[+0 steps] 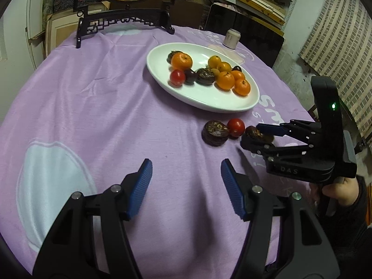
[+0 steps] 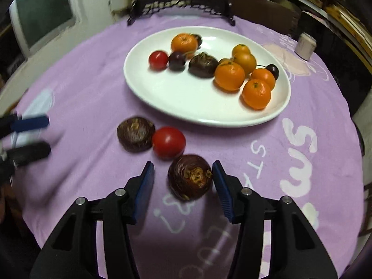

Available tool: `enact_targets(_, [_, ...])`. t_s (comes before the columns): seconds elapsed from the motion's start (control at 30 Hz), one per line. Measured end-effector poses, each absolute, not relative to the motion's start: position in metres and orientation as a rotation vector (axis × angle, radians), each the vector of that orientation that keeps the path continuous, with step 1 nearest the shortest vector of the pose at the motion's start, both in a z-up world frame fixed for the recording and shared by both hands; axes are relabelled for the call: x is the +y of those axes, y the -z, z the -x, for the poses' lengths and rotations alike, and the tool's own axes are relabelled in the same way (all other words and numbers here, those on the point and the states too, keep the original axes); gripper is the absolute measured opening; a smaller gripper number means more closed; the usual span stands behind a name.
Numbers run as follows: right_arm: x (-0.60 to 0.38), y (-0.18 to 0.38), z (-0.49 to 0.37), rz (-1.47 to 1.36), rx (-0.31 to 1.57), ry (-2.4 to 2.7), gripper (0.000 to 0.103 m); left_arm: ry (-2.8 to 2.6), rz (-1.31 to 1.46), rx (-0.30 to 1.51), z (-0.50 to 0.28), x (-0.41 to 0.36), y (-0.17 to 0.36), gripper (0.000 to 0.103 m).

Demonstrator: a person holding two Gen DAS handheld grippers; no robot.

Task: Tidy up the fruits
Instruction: 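Grasp a dark mangosteen with the right tool while the left tool grasps another mangosteen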

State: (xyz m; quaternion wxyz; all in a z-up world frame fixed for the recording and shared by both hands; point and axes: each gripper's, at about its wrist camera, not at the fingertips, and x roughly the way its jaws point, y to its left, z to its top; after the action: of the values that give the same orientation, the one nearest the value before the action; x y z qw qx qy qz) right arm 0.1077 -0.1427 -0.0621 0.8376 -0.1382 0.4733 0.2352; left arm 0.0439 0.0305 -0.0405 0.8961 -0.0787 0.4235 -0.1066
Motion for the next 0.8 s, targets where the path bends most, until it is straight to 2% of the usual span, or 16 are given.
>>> enact_targets(0.1, [-0.151,0.070,-0.108,0.280,1.037,-0.501,0.039,0.222,0.171,0.878,-0.047,0.033,0.042,0.063])
enact_targets(0.53, [-0.171,0.068,-0.113,0.086,0.957,-0.511,0.038,0.298,0.104,0.959,-0.088,-0.019,0.060,0.060])
enact_targets(0.7, [-0.198,0.033,-0.069,0.027,0.880,-0.555,0.038,0.301,0.069,0.976,-0.098,-0.034,0.066,0.054])
enact_targets(0.8, [-0.211,0.031,-0.041,0.023,0.886,-0.572,0.038,0.300,0.054,0.987,-0.111,-0.042,0.072,0.054])
